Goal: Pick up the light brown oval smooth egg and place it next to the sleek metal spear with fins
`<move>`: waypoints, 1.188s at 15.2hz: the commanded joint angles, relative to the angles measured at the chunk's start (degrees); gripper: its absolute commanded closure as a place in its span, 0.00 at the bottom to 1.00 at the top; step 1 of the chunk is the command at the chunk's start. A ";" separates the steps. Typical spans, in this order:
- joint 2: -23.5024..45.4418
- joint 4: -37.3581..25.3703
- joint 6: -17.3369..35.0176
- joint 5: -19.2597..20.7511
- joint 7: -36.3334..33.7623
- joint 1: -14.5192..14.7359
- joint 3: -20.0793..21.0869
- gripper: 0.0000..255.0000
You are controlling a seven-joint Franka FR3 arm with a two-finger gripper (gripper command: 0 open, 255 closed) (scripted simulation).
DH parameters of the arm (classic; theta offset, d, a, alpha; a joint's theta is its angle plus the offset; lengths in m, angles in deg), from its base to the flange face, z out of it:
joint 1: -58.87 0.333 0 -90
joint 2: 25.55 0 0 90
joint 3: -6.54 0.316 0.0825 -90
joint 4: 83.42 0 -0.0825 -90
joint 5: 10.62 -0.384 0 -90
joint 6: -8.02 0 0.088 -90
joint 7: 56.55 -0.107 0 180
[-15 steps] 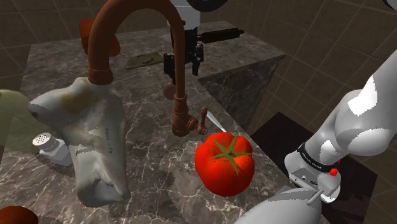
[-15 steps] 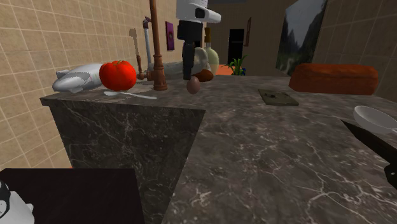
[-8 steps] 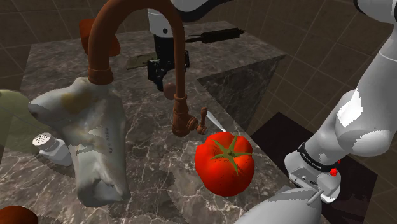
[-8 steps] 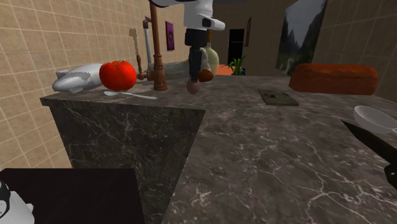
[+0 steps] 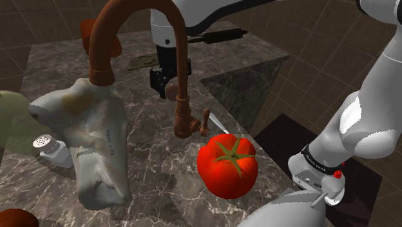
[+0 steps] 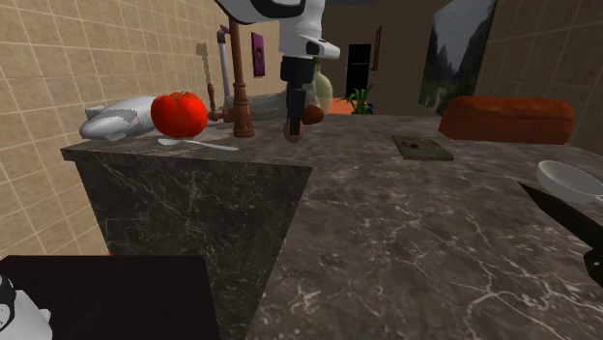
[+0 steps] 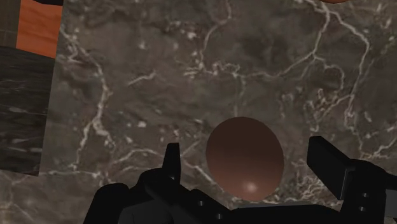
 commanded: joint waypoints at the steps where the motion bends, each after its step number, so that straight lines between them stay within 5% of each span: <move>1: 0.00 0.06 0.07 0.00 0.00 0.00 0.00 0.00; 4: 0.00 0.04 0.05 0.00 0.00 0.00 0.00 0.00; 5: 0.00 0.04 0.05 0.00 0.00 0.00 0.00 1.00; 18: -0.53 -2.38 -2.86 -0.17 -0.09 -0.03 0.05 1.00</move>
